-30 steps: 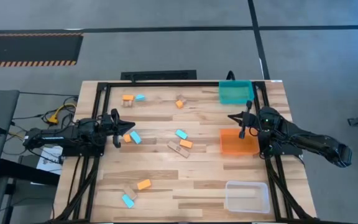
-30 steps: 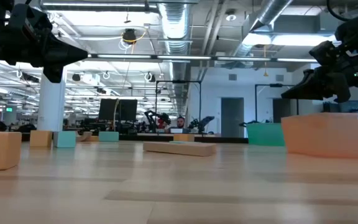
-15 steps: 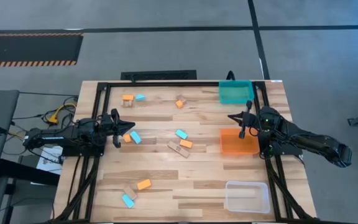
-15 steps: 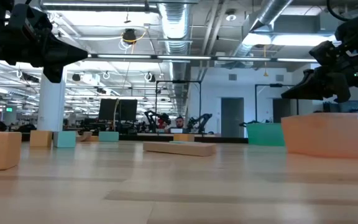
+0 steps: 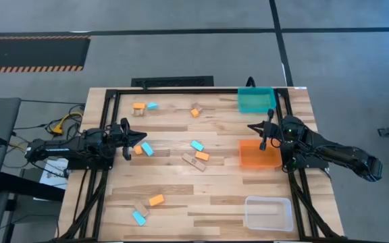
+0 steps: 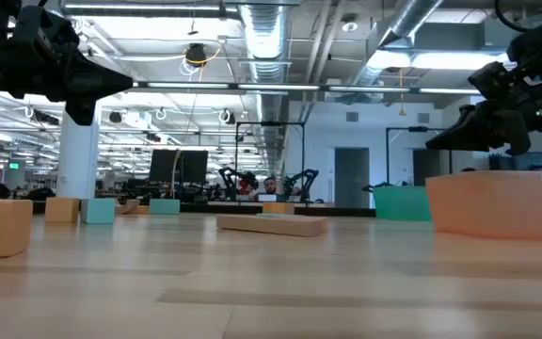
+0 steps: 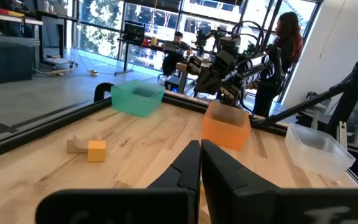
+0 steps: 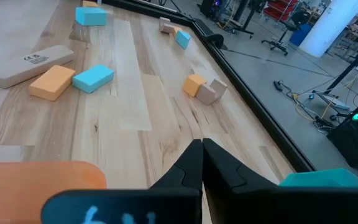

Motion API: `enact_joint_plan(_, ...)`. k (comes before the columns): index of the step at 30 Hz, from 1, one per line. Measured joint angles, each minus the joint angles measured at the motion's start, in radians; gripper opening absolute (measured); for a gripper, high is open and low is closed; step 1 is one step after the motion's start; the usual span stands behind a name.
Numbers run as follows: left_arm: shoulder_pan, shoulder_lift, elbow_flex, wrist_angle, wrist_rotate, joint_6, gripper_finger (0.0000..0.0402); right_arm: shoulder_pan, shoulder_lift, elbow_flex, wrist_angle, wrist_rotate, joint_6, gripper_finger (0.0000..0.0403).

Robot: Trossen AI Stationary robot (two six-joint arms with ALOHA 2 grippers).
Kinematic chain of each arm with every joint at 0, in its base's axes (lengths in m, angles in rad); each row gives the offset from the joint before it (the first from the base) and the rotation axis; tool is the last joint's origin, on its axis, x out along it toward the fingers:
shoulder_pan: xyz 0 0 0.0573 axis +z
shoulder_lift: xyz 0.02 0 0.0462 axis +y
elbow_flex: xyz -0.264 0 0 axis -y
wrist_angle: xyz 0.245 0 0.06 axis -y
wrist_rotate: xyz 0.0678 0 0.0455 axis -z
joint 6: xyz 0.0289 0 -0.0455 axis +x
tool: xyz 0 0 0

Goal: Sort & place blocks by color

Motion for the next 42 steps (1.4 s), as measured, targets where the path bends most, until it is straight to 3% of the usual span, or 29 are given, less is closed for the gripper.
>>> enact_joint_plan(13,0.000,0.000,0.000,0.007,0.000,-0.054,0.0000,0.000,0.000,0.000,0.000,0.000,0.000,0.0026)
enact_joint_plan(18,0.000,0.000,0.000,0.012,0.000,-0.225,0.0000,0.000,0.000,0.000,0.000,0.000,0.000,0.0026)
enact_joint_plan(21,0.000,0.000,0.000,0.030,0.009,-0.499,0.0000,0.000,0.000,0.000,0.000,0.000,-0.001,0.0026)
enact_joint_plan(23,0.000,0.000,0.000,0.039,-0.004,-0.595,0.0000,0.000,0.000,0.000,0.000,0.000,-0.015,0.0026)
enact_joint_plan(29,0.000,0.007,0.000,0.109,-0.035,-0.570,0.0000,0.004,0.000,-0.001,0.041,-0.002,0.009,0.0026)
enact_joint_plan(34,0.000,0.012,0.003,0.293,-0.035,-0.411,0.0000,0.021,0.000,-0.001,0.270,0.006,0.344,0.0026)
enact_joint_plan(42,0.001,0.056,0.131,0.284,-0.110,-0.118,0.0000,0.052,0.000,-0.001,0.637,0.010,0.724,0.0026)
